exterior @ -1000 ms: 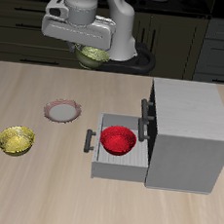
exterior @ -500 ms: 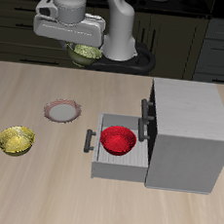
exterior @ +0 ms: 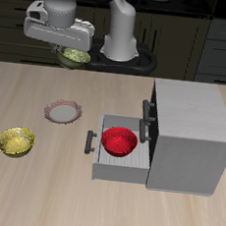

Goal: Place the green bowl on the plate

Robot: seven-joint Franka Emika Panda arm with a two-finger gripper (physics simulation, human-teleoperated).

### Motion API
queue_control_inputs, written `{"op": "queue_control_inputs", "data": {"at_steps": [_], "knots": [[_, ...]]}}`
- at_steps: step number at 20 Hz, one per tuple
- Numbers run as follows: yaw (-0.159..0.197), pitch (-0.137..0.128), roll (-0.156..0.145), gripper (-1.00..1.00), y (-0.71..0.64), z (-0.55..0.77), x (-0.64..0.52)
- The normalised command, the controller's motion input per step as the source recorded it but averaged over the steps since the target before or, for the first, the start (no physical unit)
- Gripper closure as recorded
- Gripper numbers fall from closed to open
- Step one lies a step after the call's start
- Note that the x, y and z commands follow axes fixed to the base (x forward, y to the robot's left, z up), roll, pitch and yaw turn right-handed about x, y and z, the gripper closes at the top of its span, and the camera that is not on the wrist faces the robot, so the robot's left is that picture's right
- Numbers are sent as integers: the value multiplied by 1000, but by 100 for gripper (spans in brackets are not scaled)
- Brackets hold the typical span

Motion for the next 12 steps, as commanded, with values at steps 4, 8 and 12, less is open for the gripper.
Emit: {"op": "queue_control_inputs", "data": {"at_steps": [4, 8, 12], "knots": [[-6, -18, 37, 100, 50, -130, 32], [-3, -49, 23, 100, -4, -121, 99], [-6, -17, -4, 100, -78, -265, 89]]}}
